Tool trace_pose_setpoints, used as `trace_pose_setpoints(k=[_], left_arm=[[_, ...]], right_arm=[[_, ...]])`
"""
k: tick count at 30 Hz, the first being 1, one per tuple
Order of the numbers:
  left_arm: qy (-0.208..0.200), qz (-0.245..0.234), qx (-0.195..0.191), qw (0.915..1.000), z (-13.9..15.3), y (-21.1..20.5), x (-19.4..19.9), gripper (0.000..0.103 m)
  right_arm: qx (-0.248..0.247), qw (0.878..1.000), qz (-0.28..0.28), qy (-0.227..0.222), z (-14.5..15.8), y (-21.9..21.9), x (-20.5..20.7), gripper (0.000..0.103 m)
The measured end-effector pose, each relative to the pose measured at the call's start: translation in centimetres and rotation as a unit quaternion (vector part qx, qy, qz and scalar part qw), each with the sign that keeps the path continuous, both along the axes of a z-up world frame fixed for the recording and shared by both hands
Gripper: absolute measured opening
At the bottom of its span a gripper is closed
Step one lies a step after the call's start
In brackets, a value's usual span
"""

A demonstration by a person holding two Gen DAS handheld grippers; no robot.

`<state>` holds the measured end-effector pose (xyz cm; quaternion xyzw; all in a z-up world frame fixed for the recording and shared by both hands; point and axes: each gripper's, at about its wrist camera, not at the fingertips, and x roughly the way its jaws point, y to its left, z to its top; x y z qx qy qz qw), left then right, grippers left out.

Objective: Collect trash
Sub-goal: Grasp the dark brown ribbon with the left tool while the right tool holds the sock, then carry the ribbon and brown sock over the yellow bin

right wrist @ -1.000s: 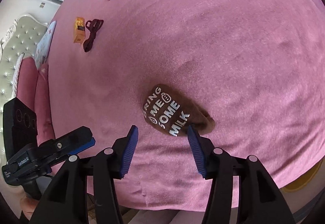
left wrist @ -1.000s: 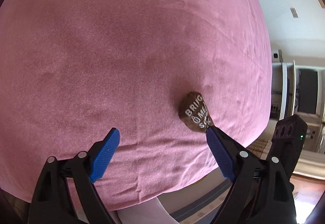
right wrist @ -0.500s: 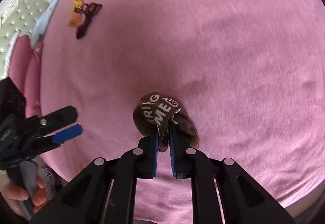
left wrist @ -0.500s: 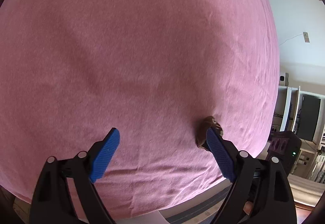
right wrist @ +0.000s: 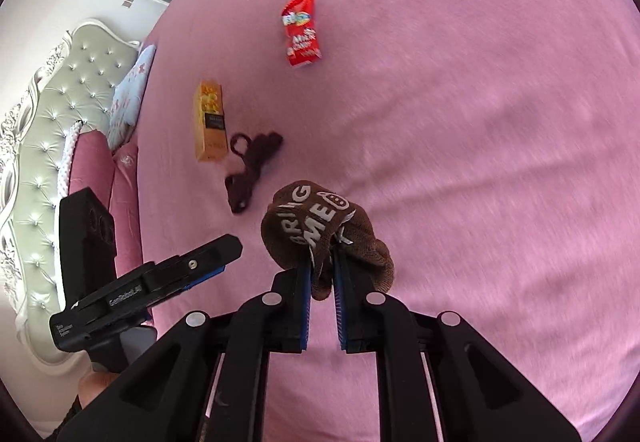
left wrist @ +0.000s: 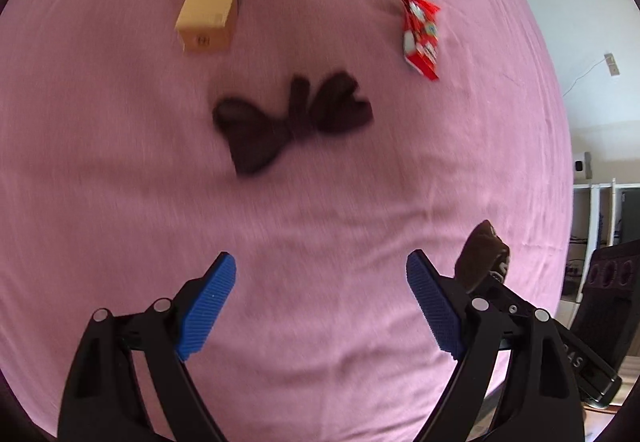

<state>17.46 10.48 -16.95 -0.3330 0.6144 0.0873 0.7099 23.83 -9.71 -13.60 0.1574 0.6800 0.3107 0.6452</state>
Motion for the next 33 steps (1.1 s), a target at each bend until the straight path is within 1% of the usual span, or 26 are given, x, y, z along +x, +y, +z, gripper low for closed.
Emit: trace_pose_setpoints(k=[1, 3, 8, 11, 12, 13, 14, 16, 17, 18, 19, 22, 25, 30, 33], left_arm=[[0.002, -0.006, 0.007, 1.0, -0.2, 0.8, 0.8, 0.086], [0.005, -0.015, 0.017, 0.9997, -0.8, 2.0, 2.4, 0.086], [0.027, -0.046, 0.045, 0.9975, -3.4, 3.7, 5.6, 0.087], [0.034, -0.055, 0.045, 0.9969, -4.9, 4.2, 6.6, 0.087], [0.032, -0.059, 0.054, 0.9963, -4.8, 4.2, 6.9, 0.083], [0.029, -0.062, 0.064, 0.9956, -4.6, 4.1, 7.0, 0.077], [0.023, -0.064, 0.066, 0.9955, -4.3, 4.1, 7.1, 0.073], [0.008, -0.059, 0.055, 0.9967, -3.9, 4.4, 6.9, 0.053], [0.004, -0.056, 0.048, 0.9972, -3.7, 4.8, 6.7, 0.045], [-0.003, -0.052, 0.037, 0.9979, -3.6, 5.1, 6.5, 0.031], [-0.008, -0.047, 0.027, 0.9985, -3.4, 5.4, 6.4, 0.028], [-0.019, -0.028, -0.002, 0.9994, -2.8, 6.2, 5.7, 0.026], [-0.03, -0.025, -0.015, 0.9991, -1.6, 6.5, 4.8, 0.026], [-0.045, -0.031, -0.035, 0.9979, 0.9, 4.5, 3.3, 0.026], [-0.054, -0.049, -0.042, 0.9965, 2.9, 2.7, 1.6, 0.026]], right_arm=[[-0.001, 1.0, 0.001, 0.001, -0.2, 1.3, 0.6, 0.01], [0.0, 1.0, 0.004, 0.006, -0.8, 2.6, 1.6, 0.01], [-0.001, 1.0, 0.003, 0.013, -1.6, 4.4, 3.2, 0.01], [-0.001, 1.0, -0.003, 0.021, -2.0, 4.8, 3.8, 0.011], [-0.004, 1.0, -0.005, 0.022, -2.2, 4.9, 4.0, 0.011], [-0.005, 1.0, -0.006, 0.023, -2.2, 4.8, 4.2, 0.011], [-0.006, 1.0, -0.007, 0.024, -2.3, 4.9, 4.3, 0.011], [-0.01, 1.0, -0.011, 0.025, -2.4, 4.7, 4.4, 0.011], [-0.011, 1.0, -0.013, 0.025, -2.4, 4.5, 4.3, 0.011], [-0.012, 0.999, -0.017, 0.026, -2.3, 4.4, 4.3, 0.011], [-0.012, 0.999, -0.023, 0.027, -2.2, 4.1, 4.2, 0.011], [-0.012, 0.999, -0.034, 0.028, -1.5, 3.3, 3.8, 0.011], [-0.01, 0.999, -0.037, 0.024, -0.3, 2.6, 3.0, 0.011], [-0.007, 0.999, -0.045, 0.009, 2.3, 1.2, 0.5, 0.011], [-0.002, 0.998, -0.058, 0.001, 4.3, -0.3, -1.9, 0.011]])
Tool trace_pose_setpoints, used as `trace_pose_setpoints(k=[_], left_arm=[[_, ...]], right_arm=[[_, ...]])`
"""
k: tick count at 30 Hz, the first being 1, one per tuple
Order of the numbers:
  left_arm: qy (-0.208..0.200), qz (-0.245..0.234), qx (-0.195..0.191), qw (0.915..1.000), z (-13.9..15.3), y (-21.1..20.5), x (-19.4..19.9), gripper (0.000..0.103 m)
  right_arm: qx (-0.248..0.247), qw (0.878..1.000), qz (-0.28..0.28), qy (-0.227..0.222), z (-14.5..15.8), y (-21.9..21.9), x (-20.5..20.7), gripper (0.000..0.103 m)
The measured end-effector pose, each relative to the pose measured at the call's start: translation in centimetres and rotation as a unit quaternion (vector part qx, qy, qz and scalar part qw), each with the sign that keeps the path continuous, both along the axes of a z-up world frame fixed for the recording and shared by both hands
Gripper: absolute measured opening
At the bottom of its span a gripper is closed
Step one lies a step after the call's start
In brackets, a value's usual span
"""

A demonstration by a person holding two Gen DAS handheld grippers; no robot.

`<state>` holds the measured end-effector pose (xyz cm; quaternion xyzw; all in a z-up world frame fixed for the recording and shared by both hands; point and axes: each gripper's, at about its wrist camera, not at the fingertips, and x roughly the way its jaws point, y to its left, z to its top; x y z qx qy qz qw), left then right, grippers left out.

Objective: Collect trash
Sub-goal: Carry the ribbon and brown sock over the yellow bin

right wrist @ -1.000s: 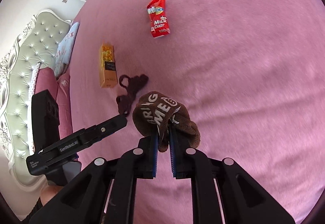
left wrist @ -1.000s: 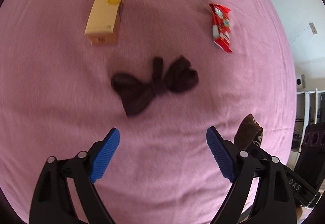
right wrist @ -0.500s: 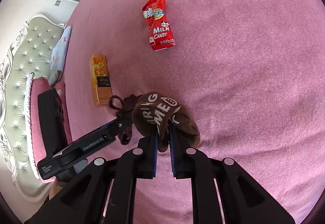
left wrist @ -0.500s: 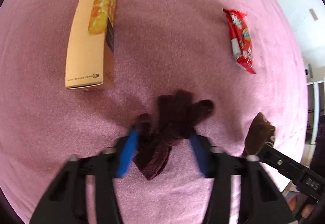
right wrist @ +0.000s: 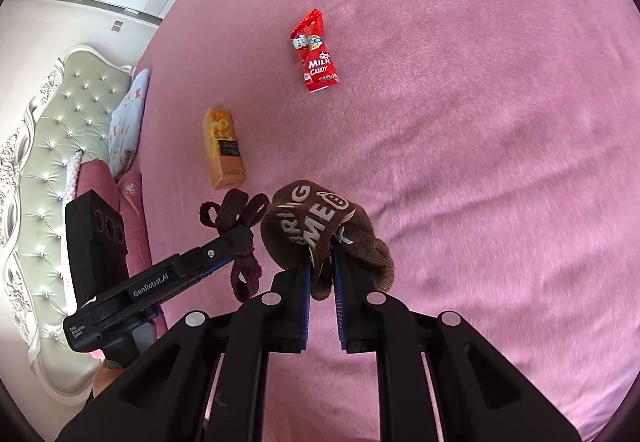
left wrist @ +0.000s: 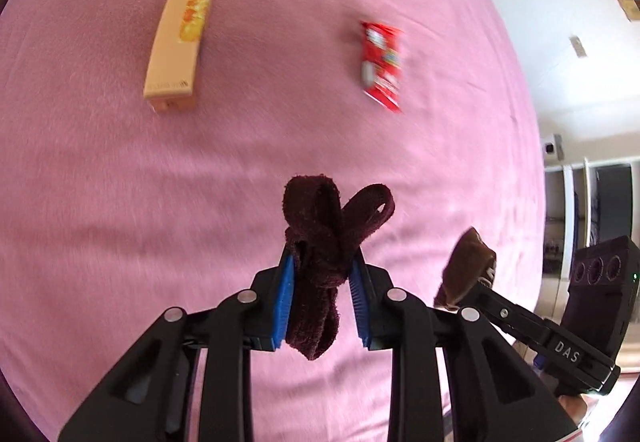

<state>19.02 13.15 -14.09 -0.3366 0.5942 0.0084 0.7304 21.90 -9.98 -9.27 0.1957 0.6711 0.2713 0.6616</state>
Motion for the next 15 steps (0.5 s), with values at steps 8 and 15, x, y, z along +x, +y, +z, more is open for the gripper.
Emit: trace_pose_setpoints(k=[8, 15], left_arm=[[-0.031, -0.05, -0.028, 0.9979, 5.3, -7.0, -6.4, 0.026], [-0.042, -0.103, -0.03, 0.9933, 7.6, -12.1, -12.5, 0.026]], right_arm=[[0.017, 0.999, -0.033, -0.025, 5.3, -4.5, -7.9, 0.011], [0.017, 0.995, -0.089, -0.045, 7.3, -10.5, -13.6, 0.011]])
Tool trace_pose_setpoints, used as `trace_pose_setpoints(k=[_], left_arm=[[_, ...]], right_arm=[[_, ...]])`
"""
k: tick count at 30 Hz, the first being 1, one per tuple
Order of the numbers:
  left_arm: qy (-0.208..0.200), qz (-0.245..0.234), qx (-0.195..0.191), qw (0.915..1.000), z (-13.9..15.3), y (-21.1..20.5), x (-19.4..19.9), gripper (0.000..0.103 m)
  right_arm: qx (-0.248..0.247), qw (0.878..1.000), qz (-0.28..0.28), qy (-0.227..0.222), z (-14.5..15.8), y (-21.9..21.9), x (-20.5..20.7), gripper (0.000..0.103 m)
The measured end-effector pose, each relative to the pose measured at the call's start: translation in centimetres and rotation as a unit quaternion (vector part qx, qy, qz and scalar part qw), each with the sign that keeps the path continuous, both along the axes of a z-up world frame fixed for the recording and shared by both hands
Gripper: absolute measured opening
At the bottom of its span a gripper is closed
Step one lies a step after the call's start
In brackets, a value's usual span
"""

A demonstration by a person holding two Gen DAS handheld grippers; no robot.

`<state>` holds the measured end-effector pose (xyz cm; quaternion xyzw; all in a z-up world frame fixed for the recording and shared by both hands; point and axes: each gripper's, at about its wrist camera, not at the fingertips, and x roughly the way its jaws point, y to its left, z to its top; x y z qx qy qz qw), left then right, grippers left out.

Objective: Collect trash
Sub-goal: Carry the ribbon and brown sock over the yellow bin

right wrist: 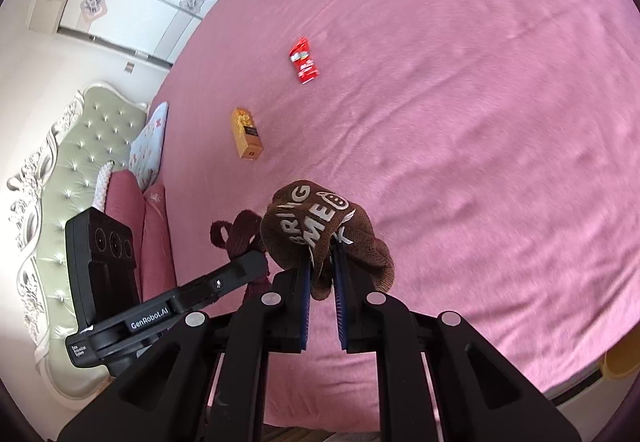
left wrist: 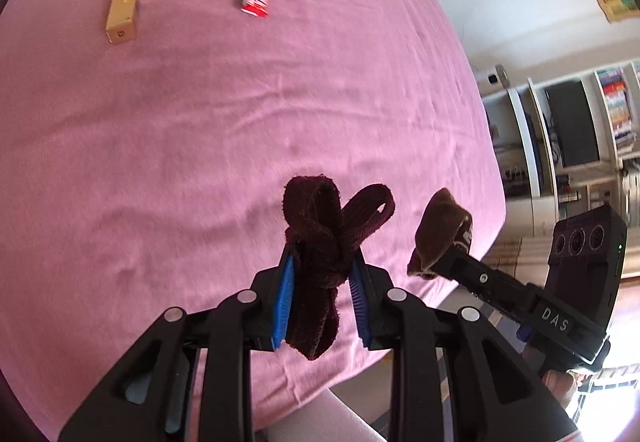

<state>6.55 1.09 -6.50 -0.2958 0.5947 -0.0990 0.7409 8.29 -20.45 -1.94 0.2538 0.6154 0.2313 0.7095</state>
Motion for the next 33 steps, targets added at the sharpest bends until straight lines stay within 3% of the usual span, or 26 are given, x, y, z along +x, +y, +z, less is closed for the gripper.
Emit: trace_pose_setpoints(k=[8, 16, 25, 33], left_arm=[[0.009, -0.082, 0.005, 0.9966, 0.4, -9.8, -1.4, 0.026], [0.02, -0.179, 0.004, 0.9836, -0.5, -25.1, -1.0, 0.027], [0.046, -0.286, 0.002, 0.9572, -3.2, -43.0, -3.1, 0.027], [0.071, -0.371, 0.02, 0.9255, -6.7, -55.1, -4.4, 0.027]], right_arm=[[-0.01, 0.998, -0.069, -0.003, -0.2, -9.0, -4.1, 0.011], [-0.029, 0.987, -0.155, 0.02, -1.5, -22.3, -8.6, 0.011], [-0.033, 0.962, -0.265, 0.057, -4.2, -38.0, -14.5, 0.011], [-0.026, 0.931, -0.355, 0.087, -7.2, -47.1, -20.4, 0.011]])
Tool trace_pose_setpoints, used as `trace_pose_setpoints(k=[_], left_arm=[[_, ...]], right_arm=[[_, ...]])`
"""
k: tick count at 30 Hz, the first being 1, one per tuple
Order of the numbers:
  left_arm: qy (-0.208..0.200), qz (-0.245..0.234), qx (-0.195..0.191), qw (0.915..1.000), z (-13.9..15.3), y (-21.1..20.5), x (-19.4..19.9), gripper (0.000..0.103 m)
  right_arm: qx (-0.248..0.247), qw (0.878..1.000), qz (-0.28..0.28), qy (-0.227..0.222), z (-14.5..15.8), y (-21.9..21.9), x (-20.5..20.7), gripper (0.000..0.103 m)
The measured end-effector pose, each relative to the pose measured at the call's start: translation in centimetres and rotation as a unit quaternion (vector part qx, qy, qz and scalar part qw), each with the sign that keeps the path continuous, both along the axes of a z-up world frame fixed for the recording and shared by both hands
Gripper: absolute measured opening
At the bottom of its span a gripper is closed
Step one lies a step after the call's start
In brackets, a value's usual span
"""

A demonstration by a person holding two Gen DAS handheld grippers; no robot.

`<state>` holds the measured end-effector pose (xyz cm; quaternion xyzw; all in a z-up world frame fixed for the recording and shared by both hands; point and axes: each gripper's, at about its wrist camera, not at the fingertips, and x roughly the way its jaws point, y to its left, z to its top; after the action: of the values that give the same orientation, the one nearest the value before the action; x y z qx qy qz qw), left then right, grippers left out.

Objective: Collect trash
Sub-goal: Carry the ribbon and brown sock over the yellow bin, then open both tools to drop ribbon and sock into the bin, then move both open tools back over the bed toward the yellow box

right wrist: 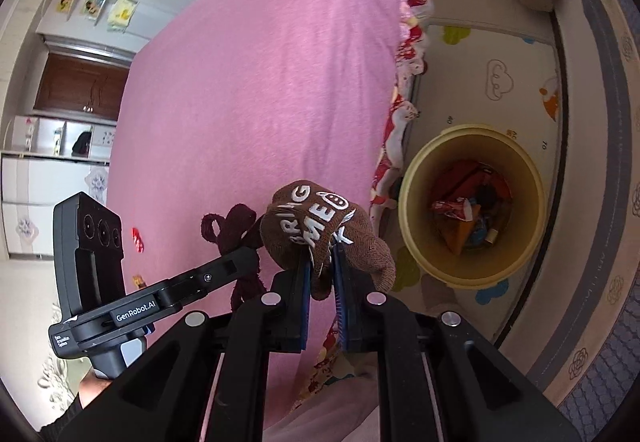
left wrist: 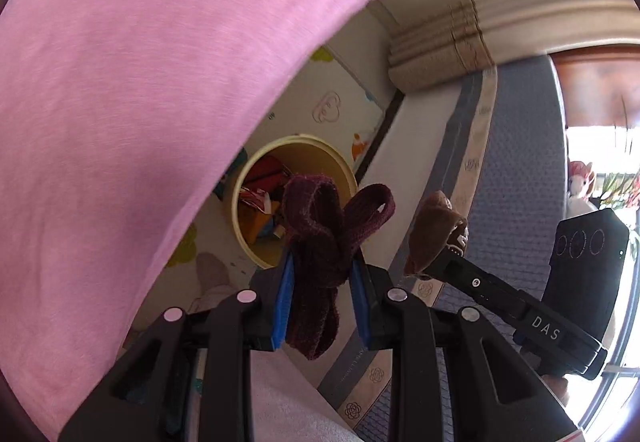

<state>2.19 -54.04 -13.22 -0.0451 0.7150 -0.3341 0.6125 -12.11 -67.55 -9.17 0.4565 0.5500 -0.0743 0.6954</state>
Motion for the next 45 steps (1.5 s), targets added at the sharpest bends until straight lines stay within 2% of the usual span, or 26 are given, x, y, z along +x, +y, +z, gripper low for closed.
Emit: trace_pose_setpoints(k=[6, 11, 12, 14, 15, 16, 23, 27, 31, 36, 40, 45], left_arm=[[0.022, -0.037, 0.014, 0.999, -3.1, -6.1, -1.0, 0.027], [0.037, -0.058, 0.02, 0.9975, -5.4, -9.9, -1.8, 0.028], [0.043, -0.058, 0.02, 0.9972, -5.8, -10.3, -1.9, 0.03], [0.047, -0.062, 0.035, 0.9964, -6.6, -10.8, -1.8, 0.05], [0.05, -0.063, 0.049, 0.9956, -7.1, -11.1, -1.8, 0.067], [0.052, -0.061, 0.054, 0.9953, -7.4, -11.6, -1.7, 0.071], [0.055, -0.059, 0.067, 0.9945, -8.5, -11.4, -0.5, 0.074], [0.052, -0.049, 0.06, 0.9956, -8.1, -10.6, 0.0, 0.076], [0.05, -0.038, 0.05, 0.9968, -7.1, -9.8, 0.5, 0.076], [0.023, -0.026, 0.031, 0.9989, -4.2, -7.6, 1.4, 0.076], [-0.004, 0.001, 0.014, 0.9999, -1.2, -3.4, 2.9, 0.076], [-0.03, 0.069, 0.002, 0.9972, 2.1, 5.6, 5.1, 0.076]], right_arm=[[0.004, 0.999, -0.044, 0.027, -3.3, -4.7, -3.5, 0.011], [0.013, 0.997, -0.069, 0.043, -5.2, -6.9, -5.2, 0.011], [0.016, 0.996, -0.071, 0.045, -5.5, -7.2, -5.2, 0.015], [0.01, 0.995, -0.081, 0.063, -6.2, -7.9, -5.6, 0.024], [0.008, 0.994, -0.088, 0.072, -6.4, -8.2, -5.7, 0.042], [0.001, 0.992, -0.097, 0.079, -6.5, -8.6, -6.0, 0.047], [0.005, 0.991, -0.1, 0.087, -7.2, -9.6, -6.7, 0.046], [0.004, 0.992, -0.083, 0.093, -7.3, -9.1, -5.8, 0.046], [-0.001, 0.994, -0.074, 0.084, -6.0, -8.3, -4.4, 0.046], [-0.016, 0.997, -0.047, 0.066, -3.8, -6.6, -1.7, 0.046], [-0.022, 0.999, 0.004, 0.049, -1.8, -3.1, 1.8, 0.045], [-0.03, 0.996, 0.084, 0.027, 0.7, 4.1, 6.5, 0.045]])
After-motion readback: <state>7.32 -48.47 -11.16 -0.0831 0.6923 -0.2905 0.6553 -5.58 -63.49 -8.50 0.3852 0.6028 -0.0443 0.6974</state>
